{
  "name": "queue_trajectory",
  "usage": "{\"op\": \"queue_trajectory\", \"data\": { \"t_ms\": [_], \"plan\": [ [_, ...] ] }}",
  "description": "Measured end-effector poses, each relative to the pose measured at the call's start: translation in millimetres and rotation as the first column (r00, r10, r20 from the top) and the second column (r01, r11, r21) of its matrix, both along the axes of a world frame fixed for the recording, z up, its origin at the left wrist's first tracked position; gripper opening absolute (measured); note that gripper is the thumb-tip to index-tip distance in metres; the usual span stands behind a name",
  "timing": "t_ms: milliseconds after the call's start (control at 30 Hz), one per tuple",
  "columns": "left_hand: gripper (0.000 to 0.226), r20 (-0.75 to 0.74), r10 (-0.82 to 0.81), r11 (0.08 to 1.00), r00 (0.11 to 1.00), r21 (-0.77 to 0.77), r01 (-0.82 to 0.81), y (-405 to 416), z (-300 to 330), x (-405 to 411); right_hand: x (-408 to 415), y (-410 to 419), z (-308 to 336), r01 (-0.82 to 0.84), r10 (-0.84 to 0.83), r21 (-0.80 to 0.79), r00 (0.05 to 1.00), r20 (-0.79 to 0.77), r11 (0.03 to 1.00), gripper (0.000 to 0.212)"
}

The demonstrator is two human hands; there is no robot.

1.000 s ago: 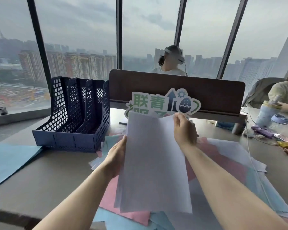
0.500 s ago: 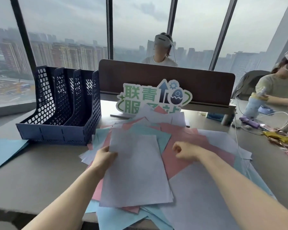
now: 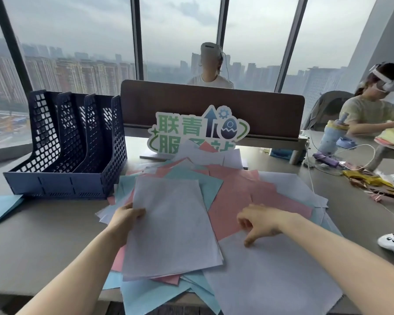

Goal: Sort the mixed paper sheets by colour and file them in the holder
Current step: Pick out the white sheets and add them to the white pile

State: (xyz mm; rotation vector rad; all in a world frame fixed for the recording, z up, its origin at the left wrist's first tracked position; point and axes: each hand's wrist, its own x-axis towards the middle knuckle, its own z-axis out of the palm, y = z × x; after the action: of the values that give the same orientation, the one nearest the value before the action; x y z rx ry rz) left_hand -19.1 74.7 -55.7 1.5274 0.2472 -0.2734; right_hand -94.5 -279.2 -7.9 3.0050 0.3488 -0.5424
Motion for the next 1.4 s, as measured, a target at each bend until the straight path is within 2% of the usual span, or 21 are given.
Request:
{"op": "queue_trajectory", "data": {
  "t_ms": [67,167,233,367,500,733,800,867,900,967,1000,1067,1133,1200,1233,1300,1367,1400],
  "plan": [
    [0.023,0.001,0.004,1.0,1.0,0.004,-0.004,0,0,0,-6,-4,1,0.056,-0.056,0.029,0.998,-0.005,0.998,0.049],
    [0.027,0.009,0.014,1.0,1.0,0.006,-0.015,1,-2,0,-10,-10,-2,0.117,-0.113,0.074,0.992,-0.061,0.99,0.034],
    [0.029,0.013,0.021,1.0,1.0,0.009,-0.021,2,-3,0,-12,-15,-6,0.146,-0.137,0.102,0.986,-0.09,0.984,0.031],
    [0.03,0.016,0.03,0.999,0.999,0.013,-0.03,1,-5,0,-15,-26,-9,0.142,-0.142,0.079,0.99,-0.017,0.987,0.048],
    [0.036,0.012,0.037,0.999,0.999,0.01,-0.037,2,-6,1,-20,-30,-6,0.14,-0.139,0.029,0.989,-0.05,0.99,0.055],
    [0.039,0.011,0.047,0.999,0.999,0.003,-0.047,3,-4,-2,-23,-31,-6,0.134,-0.132,0.037,0.989,-0.064,0.99,0.035],
    [0.039,0.01,0.054,0.999,0.998,-0.002,-0.054,3,-4,-2,-19,-37,3,0.158,-0.16,0.055,0.987,0.033,0.986,0.022],
    [0.038,0.013,0.061,0.998,0.998,-0.01,-0.06,3,-4,-4,-13,-49,15,0.287,-0.324,0.189,0.923,0.208,0.939,0.016],
    [0.037,0.019,0.061,0.998,0.998,-0.016,-0.06,3,-3,-4,-9,-55,21,0.35,-0.428,0.284,0.855,0.292,0.893,0.012],
    [0.037,0.031,0.069,0.997,0.997,-0.017,-0.069,4,-4,-4,-2,-63,30,0.391,-0.614,0.502,0.663,0.428,0.772,0.004],
    [0.036,0.034,0.067,0.998,0.997,-0.018,-0.067,4,-4,-5,1,-64,35,0.352,-0.687,0.619,0.562,0.46,0.702,0.005],
    [0.036,0.037,0.069,0.997,0.997,-0.026,-0.068,4,-4,-5,7,-57,44,0.234,-0.803,0.805,0.421,0.421,0.545,0.015],
    [0.038,0.04,0.073,0.997,0.997,-0.021,-0.072,4,-5,-4,12,-42,52,0.123,-0.875,0.92,0.377,0.304,0.373,0.025],
    [0.037,0.032,0.068,0.997,0.997,-0.037,-0.067,4,-4,-4,19,-23,53,0.099,-0.9,0.963,0.39,0.195,0.252,0.026],
    [0.035,0.029,0.066,0.997,0.997,-0.051,-0.064,4,-3,-4,23,-12,49,0.142,-0.891,0.958,0.422,0.167,0.247,0.026],
    [0.031,0.025,0.072,0.993,0.997,-0.099,-0.07,3,-2,-5,30,13,34,0.232,-0.84,0.923,0.522,0.148,0.306,0.025],
    [0.022,0.001,0.088,0.985,0.996,-0.15,-0.087,3,0,-7,37,40,14,0.262,-0.777,0.893,0.615,0.138,0.365,0.024],
    [0.025,-0.017,0.076,0.982,0.997,-0.175,-0.077,4,1,-7,39,52,4,0.263,-0.746,0.883,0.652,0.135,0.389,0.024]
  ]
}}
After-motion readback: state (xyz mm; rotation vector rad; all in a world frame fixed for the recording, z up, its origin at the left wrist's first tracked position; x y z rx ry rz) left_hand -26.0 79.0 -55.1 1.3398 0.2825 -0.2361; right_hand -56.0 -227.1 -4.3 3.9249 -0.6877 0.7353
